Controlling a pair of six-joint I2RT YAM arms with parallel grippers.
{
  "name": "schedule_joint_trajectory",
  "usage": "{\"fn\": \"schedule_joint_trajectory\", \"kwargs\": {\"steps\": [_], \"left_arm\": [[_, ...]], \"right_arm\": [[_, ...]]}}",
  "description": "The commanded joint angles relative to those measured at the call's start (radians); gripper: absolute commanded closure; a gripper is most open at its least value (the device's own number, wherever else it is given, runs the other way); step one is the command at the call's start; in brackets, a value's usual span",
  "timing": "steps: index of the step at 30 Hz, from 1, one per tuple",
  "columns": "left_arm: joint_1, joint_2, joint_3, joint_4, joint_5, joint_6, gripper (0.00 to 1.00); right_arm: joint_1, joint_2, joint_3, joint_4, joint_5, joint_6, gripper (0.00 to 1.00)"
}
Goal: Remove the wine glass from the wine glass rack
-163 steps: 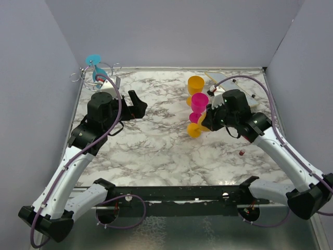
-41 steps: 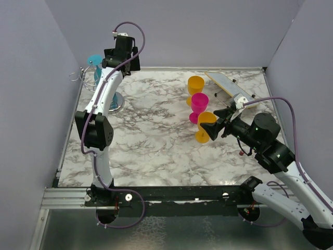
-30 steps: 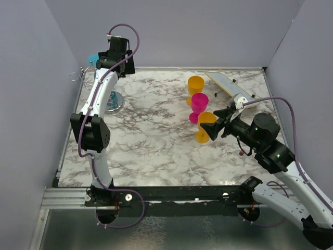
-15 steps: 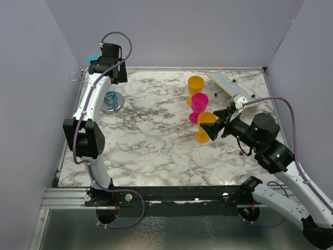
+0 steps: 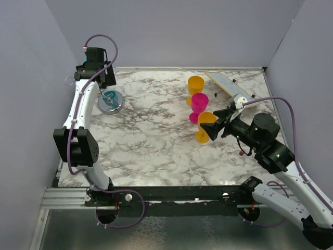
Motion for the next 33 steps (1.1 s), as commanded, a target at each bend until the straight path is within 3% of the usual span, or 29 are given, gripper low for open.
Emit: {"fn": "schedule_joint_trajectory", "kwargs": {"steps": [1, 16, 27, 33], "left_arm": [[0.043, -0.061, -0.025, -0.020, 0.042, -0.011, 0.01], [0.042, 0.050, 0.135, -0.033, 0.192, -0.006, 0.03], [0.029, -0.032, 0.190, -0.034, 0.273, -0.010, 0.01], [0.000, -0.127, 0.130, -0.037, 0.283, -0.029, 0.01]], "right_arm": [[0.005, -0.003, -0.010, 0.044, -0.008, 0.009, 0.24], [0.005, 0.004, -0.010, 0.041, 0.002, 0.009, 0.24], [0.005, 0.021, -0.007, 0.049, -0.009, 0.014, 0.24], [0.005, 0.024, -0.007, 0.051, -0.013, 0.017, 0.24]]}}
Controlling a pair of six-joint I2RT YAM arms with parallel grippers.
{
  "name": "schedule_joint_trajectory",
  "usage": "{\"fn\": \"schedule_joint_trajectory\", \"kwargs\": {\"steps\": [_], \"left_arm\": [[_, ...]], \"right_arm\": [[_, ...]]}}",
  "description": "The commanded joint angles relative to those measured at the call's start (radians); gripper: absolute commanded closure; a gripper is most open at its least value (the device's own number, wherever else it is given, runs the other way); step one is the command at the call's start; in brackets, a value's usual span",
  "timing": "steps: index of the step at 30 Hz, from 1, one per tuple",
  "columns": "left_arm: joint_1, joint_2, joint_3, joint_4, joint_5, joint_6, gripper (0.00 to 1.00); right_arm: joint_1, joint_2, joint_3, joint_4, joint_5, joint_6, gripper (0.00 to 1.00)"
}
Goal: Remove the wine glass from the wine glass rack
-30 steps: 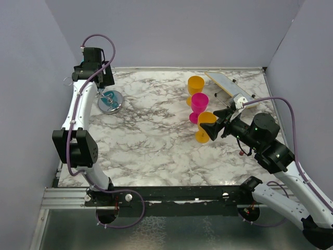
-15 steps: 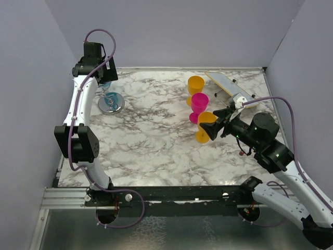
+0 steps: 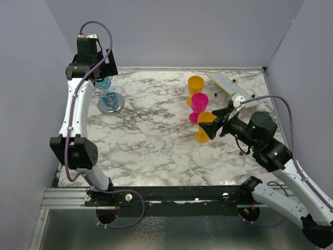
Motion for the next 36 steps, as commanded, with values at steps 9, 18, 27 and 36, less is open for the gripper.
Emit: {"fn": "schedule_joint_trajectory", "kwargs": {"steps": [9, 18, 27, 36], "left_arm": [[-0.156, -0.193, -0.175, -0.001, 0.025, -0.041, 0.04], [-0.201, -0.162, -0.279, -0.005, -0.064, -0.040, 0.05], [-0.199, -0.141, -0.293, -0.028, -0.222, 0.004, 0.05], [-0.178, -0.134, -0.285, -0.049, -0.295, 0.021, 0.04]], "right_arm": [[0.005, 0.008, -0.006, 0.041, -0.026, 0.016, 0.24], [0.004, -0.006, -0.010, 0.033, -0.014, 0.016, 0.24], [0.005, -0.006, -0.010, 0.033, -0.017, 0.016, 0.24], [0.005, -0.006, -0.013, 0.034, -0.016, 0.016, 0.24]]}}
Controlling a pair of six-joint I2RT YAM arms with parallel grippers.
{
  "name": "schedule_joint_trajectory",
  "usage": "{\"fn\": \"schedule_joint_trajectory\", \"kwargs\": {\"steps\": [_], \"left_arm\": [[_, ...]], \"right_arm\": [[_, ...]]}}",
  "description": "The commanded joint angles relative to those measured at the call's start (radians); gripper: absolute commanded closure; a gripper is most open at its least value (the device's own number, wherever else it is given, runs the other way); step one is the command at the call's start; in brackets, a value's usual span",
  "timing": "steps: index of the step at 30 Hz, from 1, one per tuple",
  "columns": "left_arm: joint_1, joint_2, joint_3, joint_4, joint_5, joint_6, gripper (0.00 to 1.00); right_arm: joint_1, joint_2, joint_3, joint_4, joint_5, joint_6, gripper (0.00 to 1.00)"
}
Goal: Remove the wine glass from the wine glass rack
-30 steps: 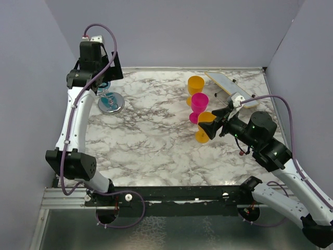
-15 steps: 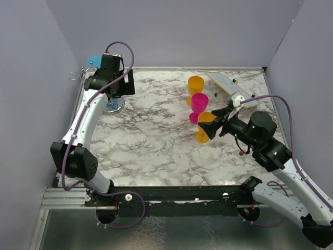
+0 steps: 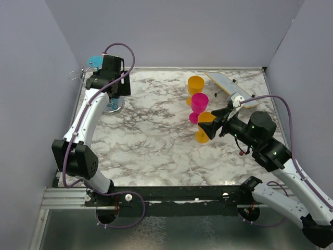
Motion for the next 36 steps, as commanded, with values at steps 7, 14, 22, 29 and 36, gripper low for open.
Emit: {"fn": "schedule_joint_trajectory", "kwargs": {"steps": [7, 14, 22, 29, 36], "left_arm": [[0.045, -0.012, -0.008, -0.029, -0.089, 0.036, 0.04], [0.073, -0.033, -0.029, -0.028, -0.091, 0.037, 0.04], [0.109, -0.068, -0.066, -0.024, -0.125, 0.027, 0.04], [0.145, -0.104, -0.101, -0.009, -0.141, 0.017, 0.03], [0.176, -0.138, -0.133, 0.003, -0.153, 0.010, 0.02]], "right_arm": [[0.005, -0.008, -0.010, 0.028, -0.015, 0.009, 0.24], [0.004, -0.003, -0.010, 0.031, -0.020, 0.011, 0.24], [0.005, 0.000, -0.008, 0.033, -0.029, 0.011, 0.24], [0.005, 0.003, -0.009, 0.032, -0.034, 0.011, 0.24], [0.005, 0.013, -0.008, 0.035, -0.048, 0.012, 0.24]]}}
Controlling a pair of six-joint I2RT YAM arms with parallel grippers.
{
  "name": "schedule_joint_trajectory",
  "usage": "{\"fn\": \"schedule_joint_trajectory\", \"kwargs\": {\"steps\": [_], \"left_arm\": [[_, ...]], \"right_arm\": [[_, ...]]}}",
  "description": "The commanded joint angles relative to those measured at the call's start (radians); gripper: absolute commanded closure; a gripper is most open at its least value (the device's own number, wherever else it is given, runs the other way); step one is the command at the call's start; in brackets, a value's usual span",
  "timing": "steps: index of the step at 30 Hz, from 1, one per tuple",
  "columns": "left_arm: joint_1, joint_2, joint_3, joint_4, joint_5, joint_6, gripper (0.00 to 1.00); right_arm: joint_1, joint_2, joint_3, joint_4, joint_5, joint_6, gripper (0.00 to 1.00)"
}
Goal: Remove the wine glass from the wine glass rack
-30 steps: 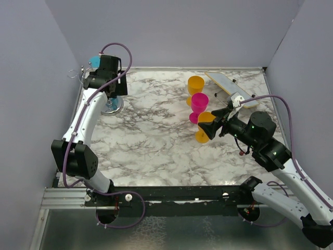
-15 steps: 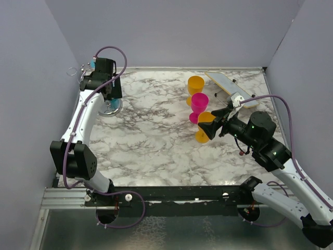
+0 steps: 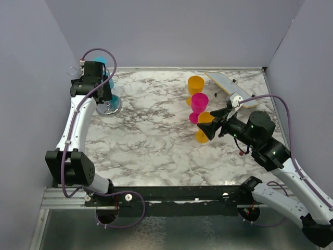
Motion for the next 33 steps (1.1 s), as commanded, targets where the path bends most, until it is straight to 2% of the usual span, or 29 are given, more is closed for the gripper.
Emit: {"fn": "schedule_joint_trajectory", "kwargs": {"steps": [1, 9, 12, 15, 19, 23, 29, 33], "left_arm": [[0.018, -0.053, -0.029, 0.015, -0.044, -0.014, 0.02], [0.024, -0.169, -0.046, 0.033, -0.116, -0.027, 0.01], [0.024, -0.188, 0.006, 0.036, -0.057, -0.033, 0.01], [0.023, -0.173, 0.093, 0.043, 0.063, -0.048, 0.01], [-0.006, -0.093, 0.227, 0.050, 0.151, -0.061, 0.01], [-0.095, 0.022, 0.350, 0.048, 0.136, -0.054, 0.01], [-0.203, 0.234, 0.563, 0.034, -0.002, 0.016, 0.03], [-0.249, 0.375, 0.730, 0.016, -0.144, 0.163, 0.08]], "right_arm": [[0.005, 0.009, -0.005, 0.035, -0.029, 0.006, 0.24], [0.005, 0.018, -0.005, 0.039, -0.045, 0.008, 0.24], [0.004, 0.016, -0.005, 0.038, -0.045, 0.008, 0.24], [0.005, 0.014, -0.007, 0.041, -0.047, 0.010, 0.24], [0.005, 0.016, -0.004, 0.044, -0.045, 0.012, 0.24], [0.005, 0.022, 0.000, 0.042, -0.036, 0.010, 0.24], [0.005, 0.028, 0.001, 0.037, -0.025, 0.006, 0.24], [0.005, 0.035, 0.002, 0.034, -0.020, 0.004, 0.24]]}}
